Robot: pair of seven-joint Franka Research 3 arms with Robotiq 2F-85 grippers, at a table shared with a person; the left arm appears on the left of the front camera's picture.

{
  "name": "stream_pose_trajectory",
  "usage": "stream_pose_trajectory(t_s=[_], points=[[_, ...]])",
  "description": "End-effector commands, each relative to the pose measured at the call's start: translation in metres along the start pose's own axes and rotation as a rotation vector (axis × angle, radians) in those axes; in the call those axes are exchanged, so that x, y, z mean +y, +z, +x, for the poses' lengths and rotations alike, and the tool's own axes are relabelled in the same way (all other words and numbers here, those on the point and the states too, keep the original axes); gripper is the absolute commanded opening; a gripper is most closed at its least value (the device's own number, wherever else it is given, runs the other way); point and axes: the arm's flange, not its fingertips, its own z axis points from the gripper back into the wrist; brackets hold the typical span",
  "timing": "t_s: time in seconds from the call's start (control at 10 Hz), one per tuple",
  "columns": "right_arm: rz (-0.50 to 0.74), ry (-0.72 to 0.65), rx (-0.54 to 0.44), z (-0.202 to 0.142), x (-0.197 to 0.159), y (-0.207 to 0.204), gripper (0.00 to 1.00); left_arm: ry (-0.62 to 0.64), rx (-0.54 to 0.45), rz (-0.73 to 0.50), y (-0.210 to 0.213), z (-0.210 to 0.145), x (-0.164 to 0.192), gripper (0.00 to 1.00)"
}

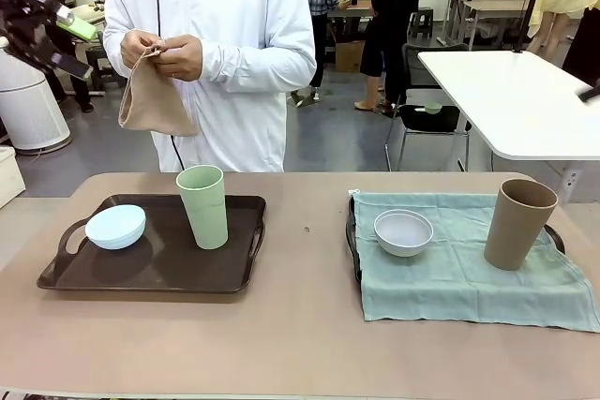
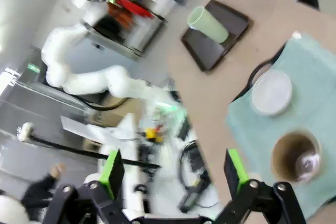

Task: Set up a tray with a mat and arrange the tableware.
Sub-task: Pick up the Picnic Bowl and Reusable plastic cup from the Handle tray in front of the human's position and hold them in the air.

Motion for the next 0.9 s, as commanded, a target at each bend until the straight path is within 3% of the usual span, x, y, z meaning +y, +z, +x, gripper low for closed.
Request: stream_pose_trajectory(t_s=[0.0,0.1,0.2,0.3,0.4,0.5,0.6,0.8], points=[[-0.445,0.213,0.087,0.077,0.000,-0.060,1.00,-0.060,0.127,0.332,0.015,0.020,-0.008,1.00],[-0.599,0.313,0.075,0.105,-0.010,-0.098,1.00,-0.065,0.185,0.449,0.024,0.027,-0.012,1.00],[-0.649,0.420,0.086,0.121,-0.020,-0.144,1.00,-0.072,0.250,0.555,0.032,0.030,-0.018,1.00],[-0.606,0.539,0.120,0.127,-0.025,-0.192,1.00,-0.080,0.343,0.625,0.039,0.031,-0.023,1.00],[-0.450,0.641,0.173,0.122,-0.027,-0.238,1.00,-0.088,0.432,0.750,0.049,0.036,-0.028,1.00],[-0.248,0.596,0.218,0.101,-0.029,-0.239,1.00,-0.082,0.406,0.704,0.053,0.039,-0.036,1.00],[-0.496,0.564,0.180,0.144,-0.006,-0.208,1.00,-0.109,0.321,0.678,0.047,0.028,-0.020,1.00],[-0.496,0.564,0.180,0.144,-0.006,-0.208,1.00,-0.109,0.321,0.678,0.047,0.028,-0.020,1.00]])
